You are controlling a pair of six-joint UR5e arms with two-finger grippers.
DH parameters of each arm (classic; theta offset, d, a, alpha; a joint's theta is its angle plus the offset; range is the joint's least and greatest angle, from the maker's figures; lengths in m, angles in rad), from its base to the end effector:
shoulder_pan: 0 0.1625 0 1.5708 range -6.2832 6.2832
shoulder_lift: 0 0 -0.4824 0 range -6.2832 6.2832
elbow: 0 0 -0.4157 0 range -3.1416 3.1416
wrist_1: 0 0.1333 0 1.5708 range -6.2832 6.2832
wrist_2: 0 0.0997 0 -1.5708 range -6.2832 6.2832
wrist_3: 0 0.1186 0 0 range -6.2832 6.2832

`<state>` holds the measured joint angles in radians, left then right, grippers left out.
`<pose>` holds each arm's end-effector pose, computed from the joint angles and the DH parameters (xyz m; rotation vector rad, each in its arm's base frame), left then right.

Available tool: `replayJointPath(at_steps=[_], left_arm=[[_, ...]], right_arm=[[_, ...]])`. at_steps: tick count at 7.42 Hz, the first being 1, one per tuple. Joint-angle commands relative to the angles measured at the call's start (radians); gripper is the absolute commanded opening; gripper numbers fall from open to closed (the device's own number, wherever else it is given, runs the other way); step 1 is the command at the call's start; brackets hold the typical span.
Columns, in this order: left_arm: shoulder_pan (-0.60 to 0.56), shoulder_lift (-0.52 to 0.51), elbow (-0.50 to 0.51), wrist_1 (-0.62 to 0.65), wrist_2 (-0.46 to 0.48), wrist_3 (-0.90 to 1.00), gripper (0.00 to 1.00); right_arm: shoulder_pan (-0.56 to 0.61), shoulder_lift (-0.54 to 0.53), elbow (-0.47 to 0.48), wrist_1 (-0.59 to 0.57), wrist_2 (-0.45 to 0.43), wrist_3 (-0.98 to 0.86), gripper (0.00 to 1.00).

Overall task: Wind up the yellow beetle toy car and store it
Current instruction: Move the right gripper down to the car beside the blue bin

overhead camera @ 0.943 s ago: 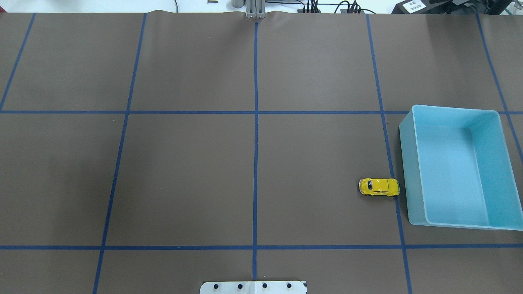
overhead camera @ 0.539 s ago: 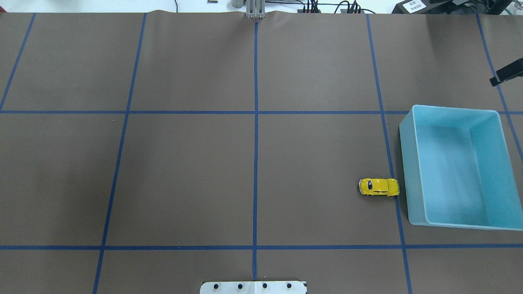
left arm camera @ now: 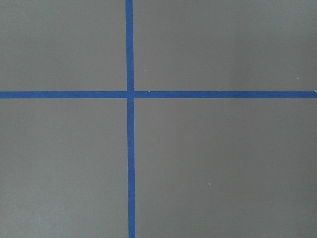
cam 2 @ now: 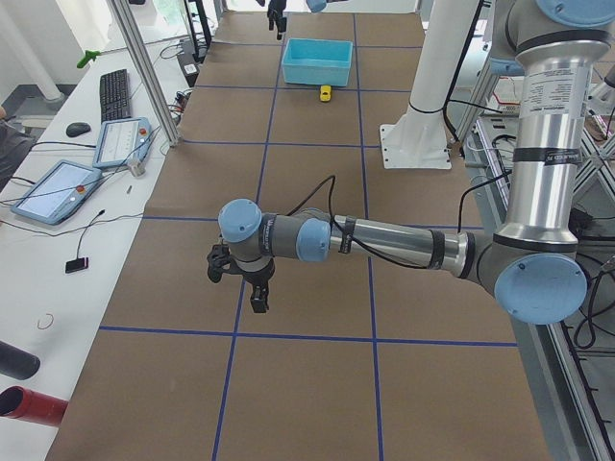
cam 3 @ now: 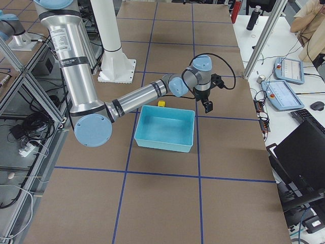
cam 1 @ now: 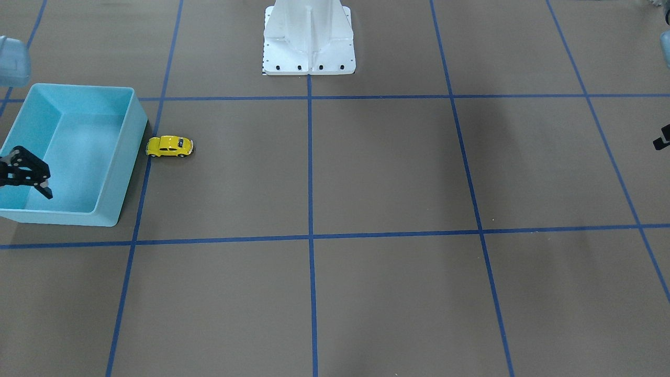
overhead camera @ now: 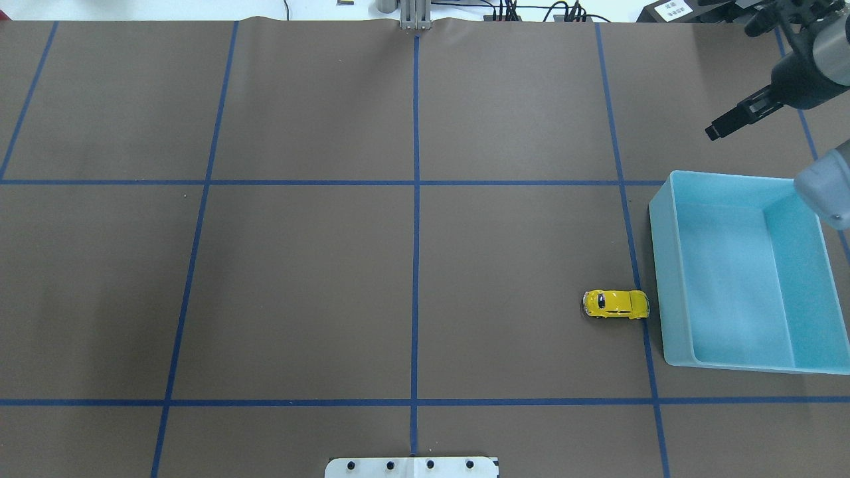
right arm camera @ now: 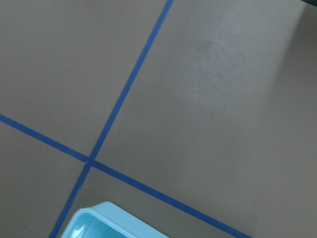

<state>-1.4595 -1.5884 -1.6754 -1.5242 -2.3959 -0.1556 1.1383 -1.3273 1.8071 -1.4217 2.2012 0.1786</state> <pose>0.0126 -0.5285 0.6669 -0.0391 0.8268 -0.0105 -0.2032 -0.5913 0.4576 0.3990 -0.7690 -0.4361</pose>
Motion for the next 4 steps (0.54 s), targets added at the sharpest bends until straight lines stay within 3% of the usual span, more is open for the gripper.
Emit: replayJointPath(at_steps=[1, 4], left_arm=[[-0.012, 0.019, -0.003, -0.005, -0.017, -0.001, 1.00], [-0.012, 0.016, -0.032, 0.062, -0.028, -0.004, 1.00]], right_arm=[[-0.130, 0.007, 0.104, -0.054, -0.014, -0.004, 1.00], [-0.358, 0.052, 0.181, -0.149, -0.034, -0.014, 1.00]])
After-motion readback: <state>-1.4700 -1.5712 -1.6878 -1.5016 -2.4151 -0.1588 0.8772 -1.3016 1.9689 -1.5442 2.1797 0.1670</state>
